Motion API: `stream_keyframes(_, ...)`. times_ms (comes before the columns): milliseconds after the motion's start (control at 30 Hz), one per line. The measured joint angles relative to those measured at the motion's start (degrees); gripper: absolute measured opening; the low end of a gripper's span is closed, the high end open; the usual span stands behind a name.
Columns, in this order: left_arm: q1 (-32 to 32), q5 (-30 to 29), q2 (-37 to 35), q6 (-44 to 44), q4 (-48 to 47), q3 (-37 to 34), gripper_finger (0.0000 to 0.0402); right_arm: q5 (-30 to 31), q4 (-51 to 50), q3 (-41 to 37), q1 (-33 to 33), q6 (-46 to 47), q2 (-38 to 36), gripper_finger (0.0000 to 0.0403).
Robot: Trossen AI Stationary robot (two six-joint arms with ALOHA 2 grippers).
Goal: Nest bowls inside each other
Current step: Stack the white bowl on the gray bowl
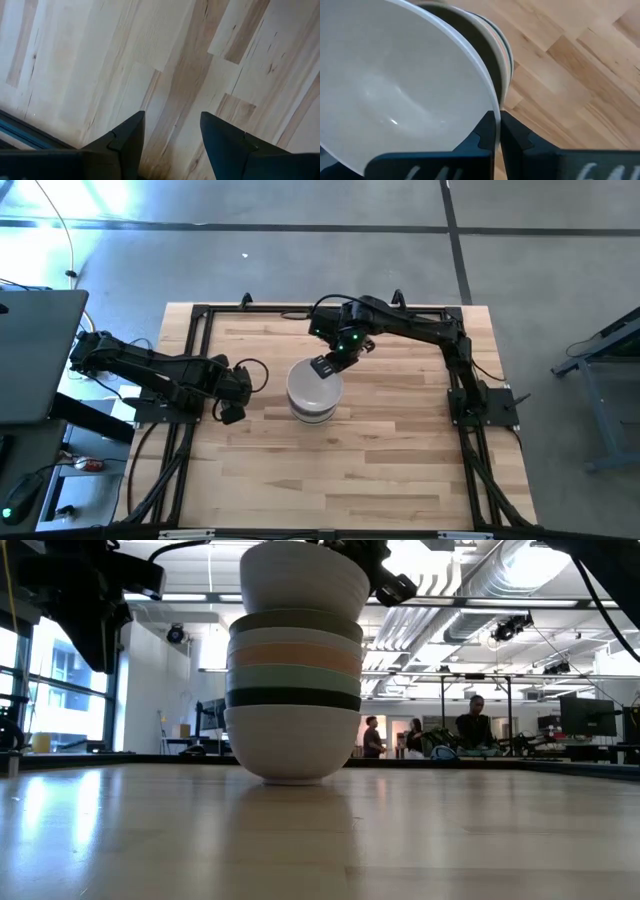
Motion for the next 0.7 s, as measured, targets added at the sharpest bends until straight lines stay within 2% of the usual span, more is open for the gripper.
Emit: stream_keyframes(700,0.0,0.0,0.0,-1.0,0.6,0.0,0.0181,0.3,-1.3,0.0,0.1,-2.1,5.0,0.0)
